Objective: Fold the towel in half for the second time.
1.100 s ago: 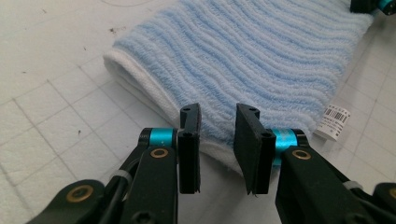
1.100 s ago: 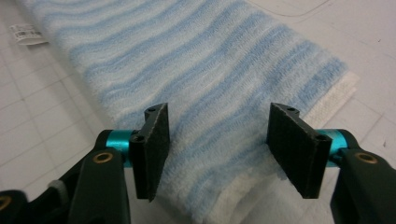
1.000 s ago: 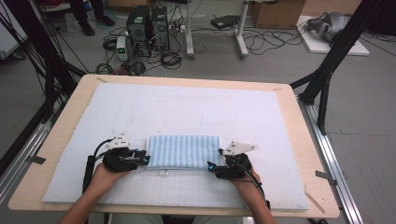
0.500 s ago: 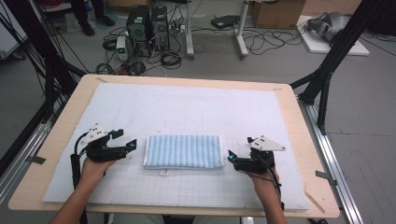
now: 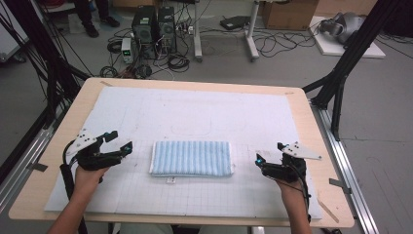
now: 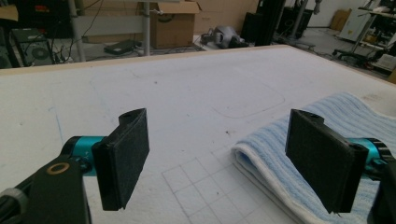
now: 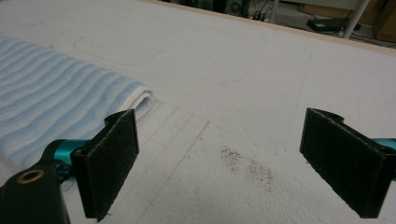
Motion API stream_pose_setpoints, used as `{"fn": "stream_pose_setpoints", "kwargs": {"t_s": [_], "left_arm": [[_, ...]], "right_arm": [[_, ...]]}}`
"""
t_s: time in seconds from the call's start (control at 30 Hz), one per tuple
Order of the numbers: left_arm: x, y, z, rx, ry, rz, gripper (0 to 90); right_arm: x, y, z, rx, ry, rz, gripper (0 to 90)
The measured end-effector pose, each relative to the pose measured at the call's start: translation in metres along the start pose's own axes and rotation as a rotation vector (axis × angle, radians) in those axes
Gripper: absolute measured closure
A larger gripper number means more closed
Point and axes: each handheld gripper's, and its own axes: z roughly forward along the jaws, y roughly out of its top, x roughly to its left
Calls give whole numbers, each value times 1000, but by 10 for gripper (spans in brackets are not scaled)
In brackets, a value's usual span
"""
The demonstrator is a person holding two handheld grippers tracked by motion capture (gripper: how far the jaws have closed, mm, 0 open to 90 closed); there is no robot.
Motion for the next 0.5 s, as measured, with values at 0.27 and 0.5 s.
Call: {"fn": "stream_pose_setpoints", "kwargs": {"t_s": [0.27, 0.5], "left_arm": [[1, -2, -2, 10, -3, -1, 228], [1, -3, -2, 16, -4, -2, 233]], "right_arm": [[3, 2, 0, 1, 6, 0, 108], [4, 3, 2, 8, 8, -11, 108]]}}
